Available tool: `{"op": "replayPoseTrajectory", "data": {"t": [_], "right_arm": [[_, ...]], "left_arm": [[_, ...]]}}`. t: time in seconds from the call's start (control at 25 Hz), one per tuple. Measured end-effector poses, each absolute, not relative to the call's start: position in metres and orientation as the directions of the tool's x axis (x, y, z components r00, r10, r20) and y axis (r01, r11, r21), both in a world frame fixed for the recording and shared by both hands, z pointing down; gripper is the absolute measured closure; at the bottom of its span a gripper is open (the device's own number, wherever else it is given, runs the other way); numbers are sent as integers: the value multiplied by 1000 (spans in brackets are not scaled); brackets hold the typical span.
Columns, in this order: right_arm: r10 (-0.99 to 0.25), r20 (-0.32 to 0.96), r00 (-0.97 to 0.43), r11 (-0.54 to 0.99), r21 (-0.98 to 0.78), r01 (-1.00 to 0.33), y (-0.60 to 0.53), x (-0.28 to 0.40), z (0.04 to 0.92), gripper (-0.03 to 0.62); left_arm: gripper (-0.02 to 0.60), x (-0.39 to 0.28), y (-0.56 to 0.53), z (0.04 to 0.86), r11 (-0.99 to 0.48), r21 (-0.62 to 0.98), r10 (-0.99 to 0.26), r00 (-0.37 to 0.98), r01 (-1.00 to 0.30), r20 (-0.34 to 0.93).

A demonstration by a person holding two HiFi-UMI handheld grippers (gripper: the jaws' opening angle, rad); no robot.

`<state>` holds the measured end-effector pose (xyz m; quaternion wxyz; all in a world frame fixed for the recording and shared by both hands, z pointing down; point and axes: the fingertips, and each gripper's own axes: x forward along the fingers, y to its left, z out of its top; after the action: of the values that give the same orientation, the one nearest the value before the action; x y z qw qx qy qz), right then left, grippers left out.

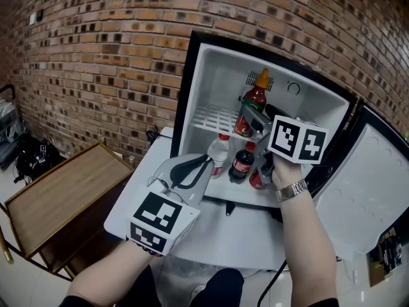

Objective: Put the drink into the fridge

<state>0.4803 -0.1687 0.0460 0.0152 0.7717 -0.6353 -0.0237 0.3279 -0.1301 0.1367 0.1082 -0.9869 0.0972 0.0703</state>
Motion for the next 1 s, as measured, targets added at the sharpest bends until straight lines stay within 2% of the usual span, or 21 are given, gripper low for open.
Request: {"op": "replayPoseTrajectory", "data": {"t": [0.2,0.44,0.6,1.0], "right_arm": [[-980,-48,194,-196,43,-980,-139,464,62,304],[-989,-67,132,-135,46,-990,-103,405,96,306],[-990,-94,108,-111,32,-993,-72,365,118,356],[-981,-74,179,-181,22,-983,35,297,180,399]], "left_arm": [[565,314,-127,136,-955,-201,-189,969,-219,-160],[565,284,-112,145,-953,-185,-213,965,-239,-150],[565,259,-94,158,-949,-194,-228,965,-250,-130],[565,207,-12,196,-969,-153,-183,978,-196,-98]]}}
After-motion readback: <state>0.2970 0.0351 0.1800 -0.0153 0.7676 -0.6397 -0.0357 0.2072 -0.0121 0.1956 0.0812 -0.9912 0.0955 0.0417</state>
